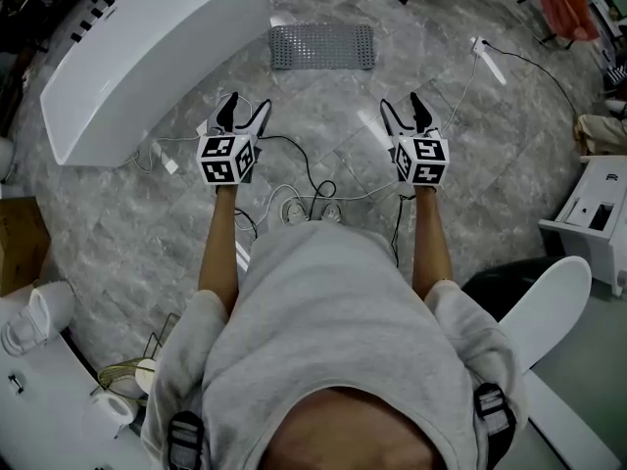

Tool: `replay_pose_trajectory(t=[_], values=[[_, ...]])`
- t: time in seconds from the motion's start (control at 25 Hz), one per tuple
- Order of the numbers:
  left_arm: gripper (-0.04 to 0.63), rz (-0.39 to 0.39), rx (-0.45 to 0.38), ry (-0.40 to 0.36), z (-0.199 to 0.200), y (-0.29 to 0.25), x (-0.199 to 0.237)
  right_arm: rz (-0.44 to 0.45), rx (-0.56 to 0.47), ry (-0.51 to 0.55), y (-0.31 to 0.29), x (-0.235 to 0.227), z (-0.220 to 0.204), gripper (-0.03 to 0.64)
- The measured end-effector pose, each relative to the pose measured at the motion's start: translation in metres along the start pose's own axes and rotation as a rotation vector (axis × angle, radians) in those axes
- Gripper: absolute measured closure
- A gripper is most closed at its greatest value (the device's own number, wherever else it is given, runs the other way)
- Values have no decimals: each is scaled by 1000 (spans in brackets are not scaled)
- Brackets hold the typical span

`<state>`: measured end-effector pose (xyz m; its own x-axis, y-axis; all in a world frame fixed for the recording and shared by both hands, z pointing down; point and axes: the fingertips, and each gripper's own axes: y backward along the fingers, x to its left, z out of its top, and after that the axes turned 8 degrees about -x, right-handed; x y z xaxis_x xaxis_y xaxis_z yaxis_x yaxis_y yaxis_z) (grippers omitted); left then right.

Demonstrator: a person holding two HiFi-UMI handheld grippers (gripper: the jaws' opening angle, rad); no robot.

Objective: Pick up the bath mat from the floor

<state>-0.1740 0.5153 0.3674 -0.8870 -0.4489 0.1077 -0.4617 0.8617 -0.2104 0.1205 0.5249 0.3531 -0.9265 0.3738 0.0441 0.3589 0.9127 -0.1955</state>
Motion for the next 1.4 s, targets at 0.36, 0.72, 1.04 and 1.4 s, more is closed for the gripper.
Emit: replay_pose_trajectory(t=[0.36, 0.72, 1.04, 1.4], values=[[295, 16, 28, -14, -11, -6, -20, 10, 19, 30, 6, -20, -8, 359], [295, 37, 47, -16, -21, -15, -33, 20, 27, 25, 2, -36, -18, 359], [295, 49, 55, -6, -24, -40, -17, 20, 32, 9, -26, -47, -23, 359], [296, 17, 55, 8, -27, -104, 9, -8, 55, 16, -80, -72, -27, 359]])
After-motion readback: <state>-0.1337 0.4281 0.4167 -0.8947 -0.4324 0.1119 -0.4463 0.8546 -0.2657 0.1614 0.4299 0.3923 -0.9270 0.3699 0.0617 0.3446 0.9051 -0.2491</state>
